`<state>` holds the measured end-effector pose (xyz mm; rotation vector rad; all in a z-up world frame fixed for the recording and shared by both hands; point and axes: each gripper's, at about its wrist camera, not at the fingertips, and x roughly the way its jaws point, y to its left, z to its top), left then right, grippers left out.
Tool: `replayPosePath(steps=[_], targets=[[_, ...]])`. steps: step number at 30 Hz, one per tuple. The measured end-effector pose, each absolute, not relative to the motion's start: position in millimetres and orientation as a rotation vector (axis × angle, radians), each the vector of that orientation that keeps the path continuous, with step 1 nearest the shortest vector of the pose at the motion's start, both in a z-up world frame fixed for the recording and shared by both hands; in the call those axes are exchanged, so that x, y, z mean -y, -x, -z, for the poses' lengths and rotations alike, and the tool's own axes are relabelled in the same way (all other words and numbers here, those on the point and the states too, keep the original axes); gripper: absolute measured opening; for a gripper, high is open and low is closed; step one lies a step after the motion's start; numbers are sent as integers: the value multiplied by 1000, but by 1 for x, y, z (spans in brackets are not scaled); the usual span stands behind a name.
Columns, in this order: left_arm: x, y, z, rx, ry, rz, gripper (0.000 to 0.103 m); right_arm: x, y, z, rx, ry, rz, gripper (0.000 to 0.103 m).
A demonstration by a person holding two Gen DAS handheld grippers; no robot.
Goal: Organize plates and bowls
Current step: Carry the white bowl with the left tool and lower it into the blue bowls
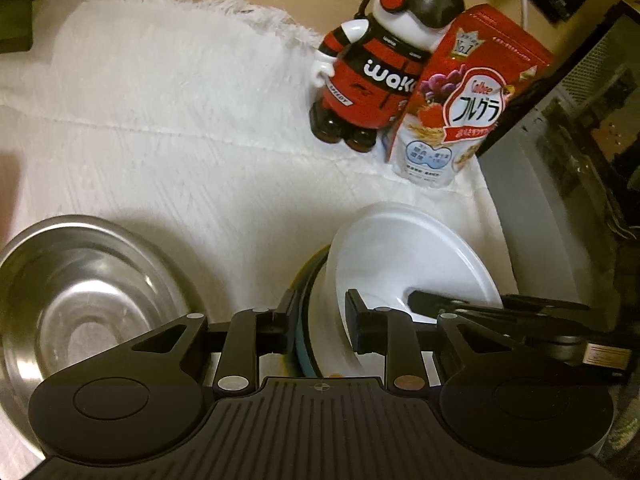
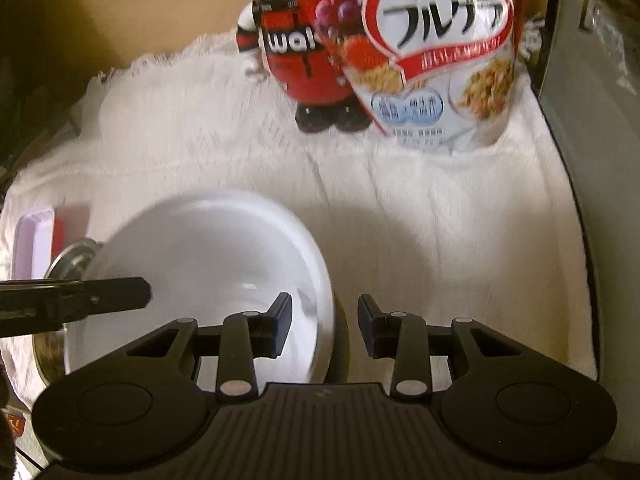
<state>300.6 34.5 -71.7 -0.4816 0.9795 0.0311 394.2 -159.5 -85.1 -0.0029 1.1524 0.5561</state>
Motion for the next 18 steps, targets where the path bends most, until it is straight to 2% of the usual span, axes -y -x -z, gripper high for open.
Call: replayPosePath(steps=[9, 13, 18], targets=[[-33, -291, 73, -979, 491, -12, 29, 161, -385, 95, -1192, -32, -600, 38], [-31, -287, 76, -991, 481, -22, 38, 163, -381, 98, -1212, -50, -602, 40], [-29, -285, 76, -985, 484, -30, 38, 168, -379, 102, -1242, -92, -620, 42]])
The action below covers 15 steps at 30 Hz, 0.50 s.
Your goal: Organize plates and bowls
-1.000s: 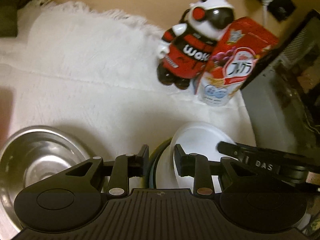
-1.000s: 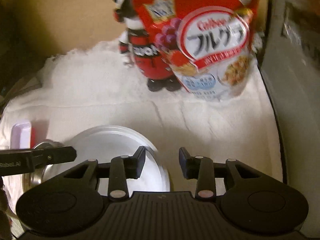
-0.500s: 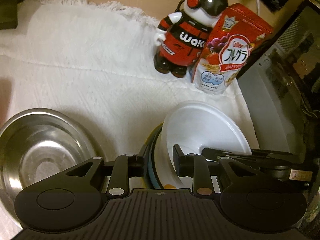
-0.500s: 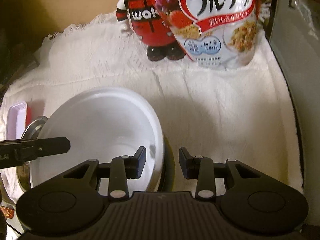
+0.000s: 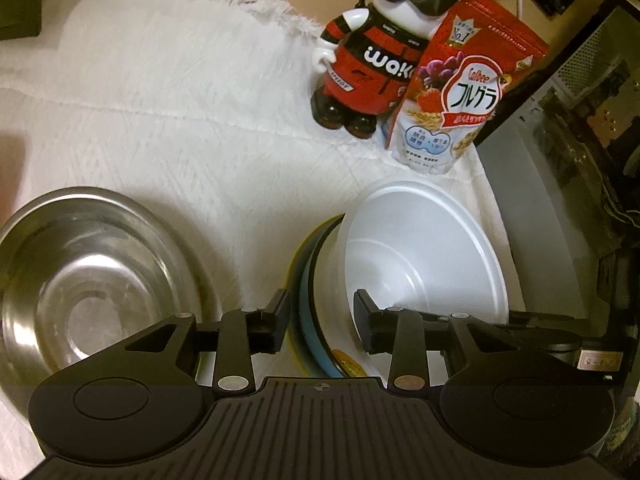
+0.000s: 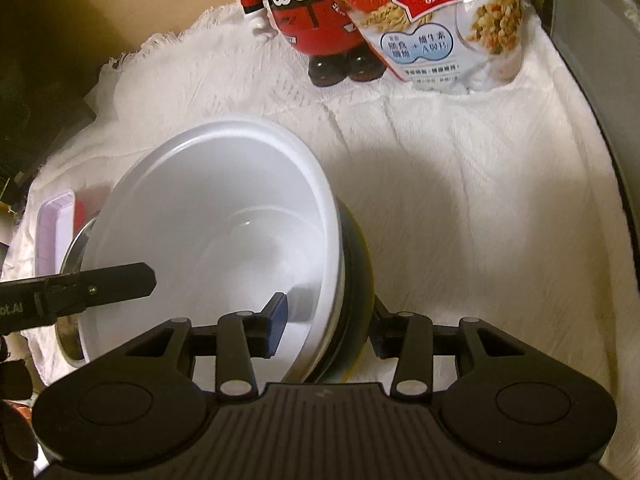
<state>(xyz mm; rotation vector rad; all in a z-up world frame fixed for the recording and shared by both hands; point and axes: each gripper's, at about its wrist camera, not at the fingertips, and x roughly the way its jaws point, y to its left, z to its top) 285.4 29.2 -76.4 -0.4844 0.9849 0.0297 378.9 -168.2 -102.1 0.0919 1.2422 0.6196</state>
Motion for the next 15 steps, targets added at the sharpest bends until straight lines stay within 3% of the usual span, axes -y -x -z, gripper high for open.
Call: replayPosePath(steps=[10, 15], targets=[[-35, -270, 40, -826, 488, -53, 37, 187, -373, 73, -1131, -94, -639, 42], [-36, -282, 48, -883, 462, -75, 37, 194, -378, 60, -1083, -102, -625, 42]])
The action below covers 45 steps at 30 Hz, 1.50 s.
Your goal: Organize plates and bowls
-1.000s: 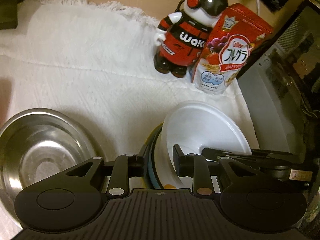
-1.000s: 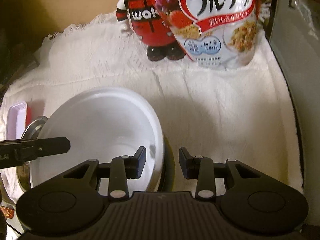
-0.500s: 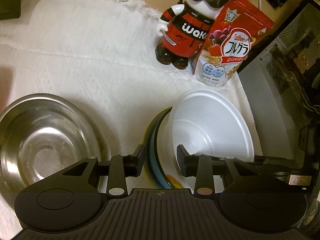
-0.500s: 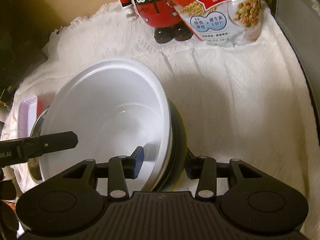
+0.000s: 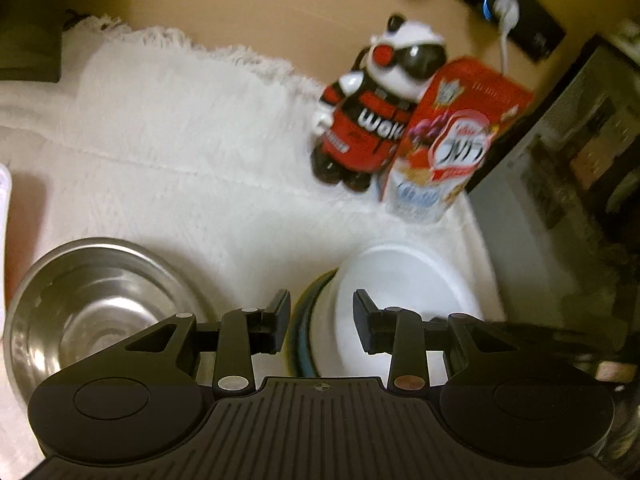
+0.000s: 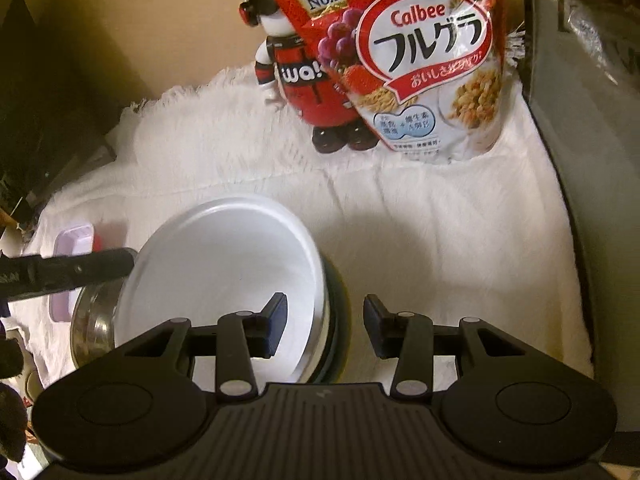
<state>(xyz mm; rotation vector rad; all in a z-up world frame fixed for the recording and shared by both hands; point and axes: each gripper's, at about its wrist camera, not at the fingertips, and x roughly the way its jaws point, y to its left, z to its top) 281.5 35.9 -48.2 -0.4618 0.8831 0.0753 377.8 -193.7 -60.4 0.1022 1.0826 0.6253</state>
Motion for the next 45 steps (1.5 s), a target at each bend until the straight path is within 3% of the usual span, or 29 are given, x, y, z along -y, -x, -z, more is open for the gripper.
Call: replayPosePath(steps=[10, 14, 29, 45], targets=[[-30, -301, 90, -1072, 476, -71, 43, 185, -385, 105, -1246, -175, -651, 42], [-27, -308, 92, -1101, 461, -72, 41, 179, -386, 115, -1306, -203, -665, 42], [-23, -321, 105, -1158, 478, -50, 42, 174, -389, 122, -1374, -247, -717, 57], [-7, -283, 109, -1246, 451, 0, 43, 182, -359, 119, -1452, -204, -718, 58]])
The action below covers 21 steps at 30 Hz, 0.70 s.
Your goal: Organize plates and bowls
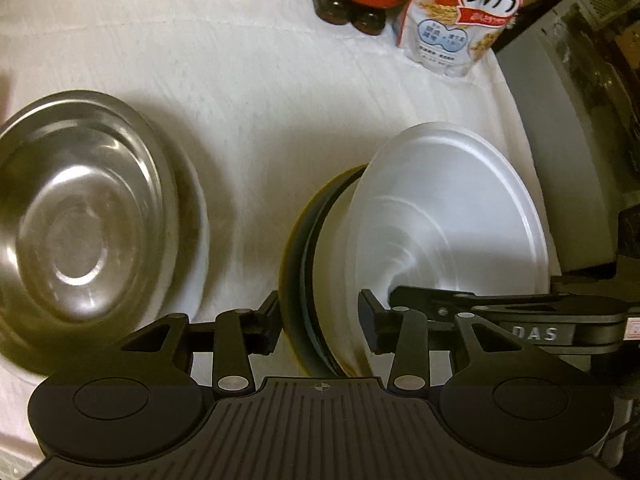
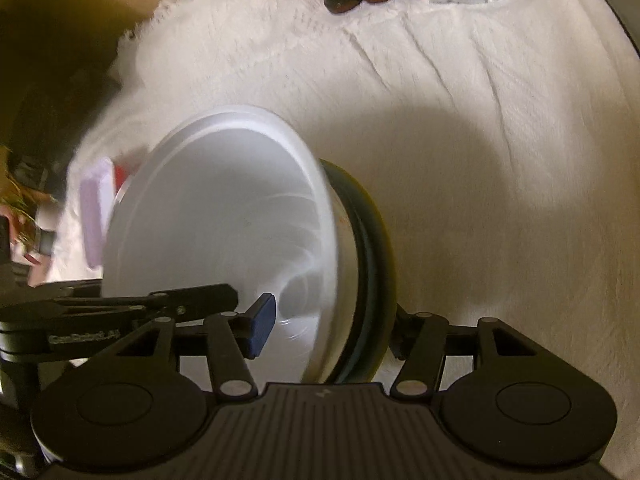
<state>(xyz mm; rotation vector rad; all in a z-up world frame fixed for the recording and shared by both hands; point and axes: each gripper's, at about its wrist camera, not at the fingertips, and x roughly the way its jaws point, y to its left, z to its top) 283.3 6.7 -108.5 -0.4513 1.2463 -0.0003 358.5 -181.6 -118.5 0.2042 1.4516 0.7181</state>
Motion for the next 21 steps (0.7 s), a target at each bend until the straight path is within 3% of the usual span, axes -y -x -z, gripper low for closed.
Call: replayPosePath(steps=[10, 21], targets=[[-2, -286, 108, -1258, 441, -45, 42, 179, -349, 113, -1314, -140, -678, 58], [-4, -291, 100, -1270, 428, -57, 44, 179, -351, 117, -1312, -144, -702, 62]])
